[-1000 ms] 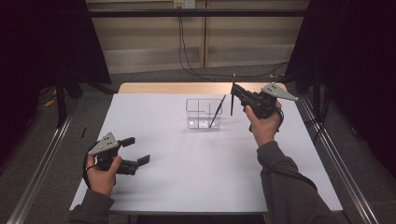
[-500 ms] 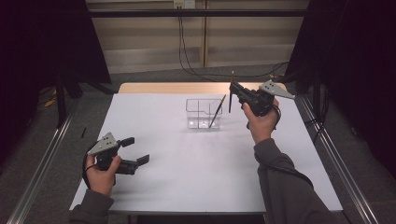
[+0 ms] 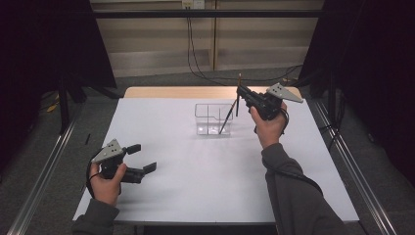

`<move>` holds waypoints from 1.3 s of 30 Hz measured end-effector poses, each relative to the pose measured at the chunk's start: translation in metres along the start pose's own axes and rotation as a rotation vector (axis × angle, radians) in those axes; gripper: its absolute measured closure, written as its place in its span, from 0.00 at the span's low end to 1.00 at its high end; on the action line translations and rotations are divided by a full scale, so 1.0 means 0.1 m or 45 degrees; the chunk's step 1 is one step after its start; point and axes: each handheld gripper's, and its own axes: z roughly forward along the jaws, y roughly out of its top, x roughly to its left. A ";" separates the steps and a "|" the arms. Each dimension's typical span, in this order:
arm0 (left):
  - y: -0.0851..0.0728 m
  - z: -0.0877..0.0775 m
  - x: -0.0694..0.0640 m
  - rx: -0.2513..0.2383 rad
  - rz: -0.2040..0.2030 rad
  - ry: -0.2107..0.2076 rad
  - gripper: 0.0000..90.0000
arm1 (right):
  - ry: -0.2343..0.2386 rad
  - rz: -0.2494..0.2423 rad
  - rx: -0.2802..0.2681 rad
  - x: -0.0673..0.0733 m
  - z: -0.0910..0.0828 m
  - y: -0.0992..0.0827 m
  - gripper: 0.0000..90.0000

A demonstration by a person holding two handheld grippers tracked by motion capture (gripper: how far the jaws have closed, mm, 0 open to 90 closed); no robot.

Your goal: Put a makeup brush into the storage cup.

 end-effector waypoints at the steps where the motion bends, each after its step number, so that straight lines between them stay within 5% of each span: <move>1: 0.00 0.00 0.00 -0.002 -0.001 -0.002 0.03 | -0.002 0.002 -0.002 0.00 0.01 0.00 0.94; 39: 0.00 -0.02 -0.01 0.012 0.012 0.029 0.03 | 0.007 -0.009 -0.015 -0.02 0.21 -0.11 0.94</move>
